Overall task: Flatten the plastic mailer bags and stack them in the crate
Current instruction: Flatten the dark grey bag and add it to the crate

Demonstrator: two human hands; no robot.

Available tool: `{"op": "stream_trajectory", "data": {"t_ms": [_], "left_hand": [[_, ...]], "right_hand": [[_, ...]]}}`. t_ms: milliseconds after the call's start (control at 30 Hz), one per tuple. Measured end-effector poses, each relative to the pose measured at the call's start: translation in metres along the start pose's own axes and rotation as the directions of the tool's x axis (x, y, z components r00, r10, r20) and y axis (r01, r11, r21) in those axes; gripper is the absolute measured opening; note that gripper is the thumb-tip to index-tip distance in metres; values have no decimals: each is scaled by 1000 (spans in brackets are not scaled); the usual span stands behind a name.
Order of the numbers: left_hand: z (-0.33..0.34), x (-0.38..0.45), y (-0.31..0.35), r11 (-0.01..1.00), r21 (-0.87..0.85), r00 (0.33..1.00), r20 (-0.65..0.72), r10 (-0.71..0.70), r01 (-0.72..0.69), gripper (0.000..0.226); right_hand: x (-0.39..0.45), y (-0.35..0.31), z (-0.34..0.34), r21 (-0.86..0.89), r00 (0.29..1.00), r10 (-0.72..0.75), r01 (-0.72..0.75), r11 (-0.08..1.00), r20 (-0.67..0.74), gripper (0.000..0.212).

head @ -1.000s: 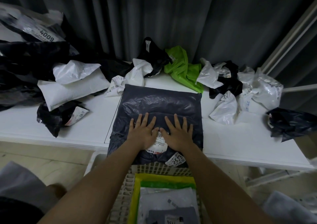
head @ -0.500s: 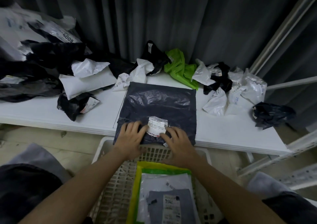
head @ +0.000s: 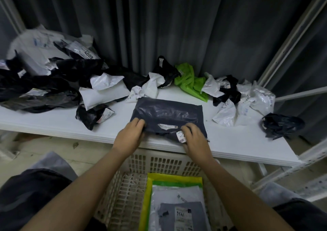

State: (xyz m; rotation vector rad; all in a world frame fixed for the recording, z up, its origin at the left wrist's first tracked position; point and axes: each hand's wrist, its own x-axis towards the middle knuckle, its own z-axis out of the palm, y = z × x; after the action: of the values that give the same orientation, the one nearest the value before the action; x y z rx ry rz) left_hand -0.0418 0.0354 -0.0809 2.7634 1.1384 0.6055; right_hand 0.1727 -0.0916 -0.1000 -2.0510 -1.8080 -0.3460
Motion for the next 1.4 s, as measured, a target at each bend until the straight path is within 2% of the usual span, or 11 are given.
{"op": "stream_trajectory", "data": {"t_ms": [167,233,333,433,500,633,833,1067,1200,1300,1400], "left_hand": [[-17,16,-19,996,-74,990,-129,-62,53,16],[-25,23,-23,998,-40,984,-170,-48,42,20],[-36,34,-24,999,2,973,-229,-41,42,30],[-42,39,-15,980,6,942,-279,-188,197,19],[-46,39,-3,965,-5,913,-322,-250,263,31],[-54,32,28,991,-27,931,-342,-130,128,50],[-73,35,59,998,-16,972,-231,50,-55,78],[-90,41,98,991,21,989,73,127,-129,111],[-95,39,113,945,-324,999,-26,20,-28,103],[-104,40,118,753,-657,996,-38,-80,36,103],[-114,42,119,581,-812,997,11,-83,57,113]], "right_hand": [[16,11,-37,97,987,-76,90,991,-145,16],[21,16,-48,200,988,-32,62,978,-153,26],[28,17,-64,377,986,113,-59,924,-121,14],[36,10,-76,494,973,225,-171,852,-51,12],[42,3,-83,543,955,294,-232,807,-29,13],[55,-8,-95,611,915,403,-304,731,-27,14],[76,-22,-121,650,887,456,-303,697,-76,12],[100,-31,-150,653,872,488,-359,667,-19,15],[108,-40,-170,785,896,441,-314,534,59,13],[106,-48,-182,881,912,372,-313,356,174,11],[102,-53,-188,921,907,240,-377,99,345,25]]}}
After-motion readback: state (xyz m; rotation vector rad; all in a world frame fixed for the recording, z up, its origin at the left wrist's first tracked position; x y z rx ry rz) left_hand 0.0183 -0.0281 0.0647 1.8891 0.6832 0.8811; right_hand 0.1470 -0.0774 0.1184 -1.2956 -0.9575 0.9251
